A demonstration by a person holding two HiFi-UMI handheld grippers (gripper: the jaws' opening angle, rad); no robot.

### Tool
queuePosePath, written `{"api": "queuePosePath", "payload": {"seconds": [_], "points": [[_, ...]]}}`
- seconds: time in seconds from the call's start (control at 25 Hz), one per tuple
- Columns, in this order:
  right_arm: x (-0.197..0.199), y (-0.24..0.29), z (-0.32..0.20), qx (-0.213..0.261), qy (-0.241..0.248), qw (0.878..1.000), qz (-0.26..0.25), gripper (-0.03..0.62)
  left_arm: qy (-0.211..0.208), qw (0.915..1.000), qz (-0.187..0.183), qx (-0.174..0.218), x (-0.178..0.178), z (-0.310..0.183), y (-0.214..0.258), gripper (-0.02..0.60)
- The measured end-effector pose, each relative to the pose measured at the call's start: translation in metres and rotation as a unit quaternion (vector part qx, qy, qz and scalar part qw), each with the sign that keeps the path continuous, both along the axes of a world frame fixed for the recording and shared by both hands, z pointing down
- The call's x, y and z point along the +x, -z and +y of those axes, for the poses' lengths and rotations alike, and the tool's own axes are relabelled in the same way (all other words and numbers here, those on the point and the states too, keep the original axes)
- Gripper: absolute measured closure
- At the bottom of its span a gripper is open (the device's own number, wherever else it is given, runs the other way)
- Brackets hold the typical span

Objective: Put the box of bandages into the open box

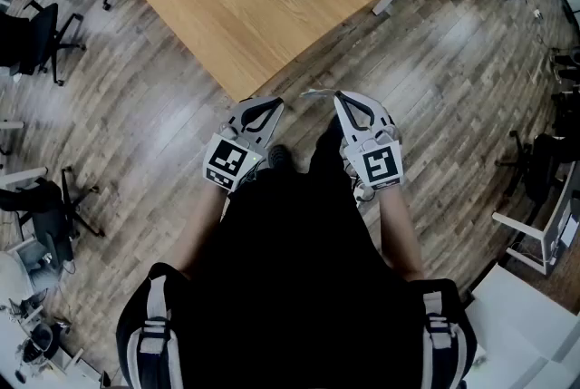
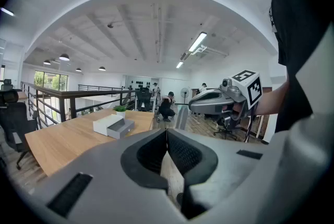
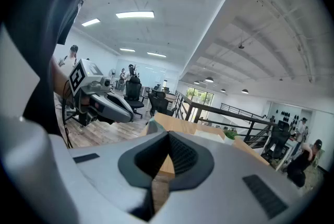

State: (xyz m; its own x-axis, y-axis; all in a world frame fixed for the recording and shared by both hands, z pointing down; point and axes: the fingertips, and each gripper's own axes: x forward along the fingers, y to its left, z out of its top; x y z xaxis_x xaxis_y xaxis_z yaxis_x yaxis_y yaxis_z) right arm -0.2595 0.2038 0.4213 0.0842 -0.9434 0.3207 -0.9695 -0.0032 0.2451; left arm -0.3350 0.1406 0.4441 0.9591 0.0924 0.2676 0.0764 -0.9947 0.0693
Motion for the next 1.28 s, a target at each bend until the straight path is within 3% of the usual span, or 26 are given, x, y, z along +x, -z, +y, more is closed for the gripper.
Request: {"api": "queuePosePath", "payload": {"seconds": [0.72,1.28], "points": [[0.001,0.002,-0.004,0.009,-0.012,1.0,-0.007,0.569,-0.013,0.9999,-0.007,0.006,-0.001,-0.006,0.003,0.558],[0.04,0.001,-0.001,0.013,-0.003,1.0,-0.014,0.569,0.0,0.9999,-0.014,0.008,0.028,0.003,0.002,0.558]]}}
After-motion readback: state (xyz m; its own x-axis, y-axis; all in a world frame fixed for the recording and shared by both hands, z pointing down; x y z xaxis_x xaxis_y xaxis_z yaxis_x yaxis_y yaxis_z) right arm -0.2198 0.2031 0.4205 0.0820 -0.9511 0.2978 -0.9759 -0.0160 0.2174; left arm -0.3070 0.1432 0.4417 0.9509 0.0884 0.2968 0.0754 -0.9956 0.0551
